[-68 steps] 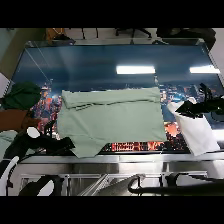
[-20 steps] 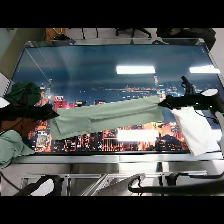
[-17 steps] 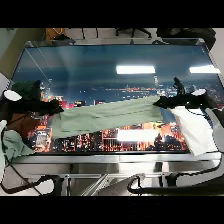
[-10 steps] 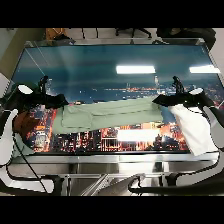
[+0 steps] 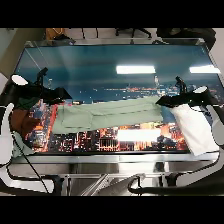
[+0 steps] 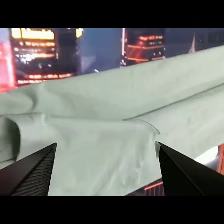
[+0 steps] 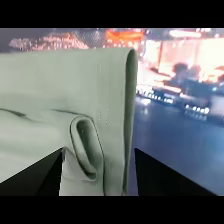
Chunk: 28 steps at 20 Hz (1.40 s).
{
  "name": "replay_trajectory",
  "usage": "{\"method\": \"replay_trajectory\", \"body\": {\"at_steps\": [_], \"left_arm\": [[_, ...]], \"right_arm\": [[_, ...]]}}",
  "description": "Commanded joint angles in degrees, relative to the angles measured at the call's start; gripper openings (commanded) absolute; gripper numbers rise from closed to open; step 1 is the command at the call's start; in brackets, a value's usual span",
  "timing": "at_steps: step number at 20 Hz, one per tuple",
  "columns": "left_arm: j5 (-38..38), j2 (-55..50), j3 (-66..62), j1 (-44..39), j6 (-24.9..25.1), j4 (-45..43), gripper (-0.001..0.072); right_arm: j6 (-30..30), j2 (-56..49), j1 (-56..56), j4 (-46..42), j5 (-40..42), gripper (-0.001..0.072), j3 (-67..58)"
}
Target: Fold the shirts.
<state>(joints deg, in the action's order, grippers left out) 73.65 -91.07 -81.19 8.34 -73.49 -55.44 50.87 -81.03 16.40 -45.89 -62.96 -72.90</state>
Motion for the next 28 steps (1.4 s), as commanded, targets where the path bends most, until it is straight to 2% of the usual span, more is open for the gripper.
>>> {"method": "replay_trajectory", "body": {"at_steps": [1,3,4,5,6,7,10,11,14,16,19,23,26,28], "left_arm": [[3.4,1.2,-0.3,-0.7,-0.5,0.2,0.0706],[3.3,1.3,-0.3,-2.3,-0.6,0.5,0.0702],[3.1,1.1,-0.3,-3.5,-0.5,1.0,0.0563],[2.6,1.1,-0.3,-5.0,-0.5,1.6,0.0346],[1.6,1.0,-0.3,-6.9,-0.5,1.6,0.0126],[-0.4,0.9,-0.3,-9.2,-0.5,1.6,0.0019],[-8.8,-0.2,-0.3,-18.3,-0.9,1.6,0.0018],[-12.1,-1.4,-0.3,-21.8,-1.5,1.6,0.0018],[-20.8,-8.2,-0.9,-32.7,-2.7,1.7,0.0018],[-23.1,-14.9,-5.8,-39.2,-4.3,1.7,0.0018],[-22.8,-25.4,-17.9,-46.2,-7.9,1.6,0.0018],[-18.6,-34.8,-31.8,-49.3,-12.9,1.6,0.0018],[-13.2,-35.7,-37.2,-49.2,-13.6,1.7,0.0018],[-8.0,-32.0,-37.6,-47.7,-13.2,1.7,0.0018]], "right_arm": [[0.1,-3.6,-0.8,0.0,-4.6,0.0506,-0.1],[0.1,-5.0,-1.4,0.6,-4.5,0.0497,-0.1],[0.0,-5.4,-1.6,1.2,-4.6,0.0368,-0.2],[-0.7,-5.3,-1.8,1.8,-4.7,0.0127,-0.2],[-1.7,-5.1,-1.8,2.7,-5.5,0.0025,-0.4],[-1.6,-4.5,-1.7,3.5,-6.6,0.0024,-1.0],[-0.7,-0.1,-1.2,5.1,-12.4,0.0023,-4.4],[1.3,1.9,-1.1,5.5,-14.7,0.0023,-5.8],[5.5,9.5,-1.1,6.6,-20.5,0.0023,-9.8],[7.8,14.0,-1.1,7.0,-23.2,0.0023,-12.4],[9.2,19.8,-1.1,8.5,-25.7,0.0023,-13.7],[9.2,24.7,0.2,8.5,-25.9,0.0023,-13.8],[9.2,24.6,1.0,8.5,-26.3,0.0023,-13.7],[9.4,23.5,0.5,8.7,-26.3,0.0023,-13.7]]}}
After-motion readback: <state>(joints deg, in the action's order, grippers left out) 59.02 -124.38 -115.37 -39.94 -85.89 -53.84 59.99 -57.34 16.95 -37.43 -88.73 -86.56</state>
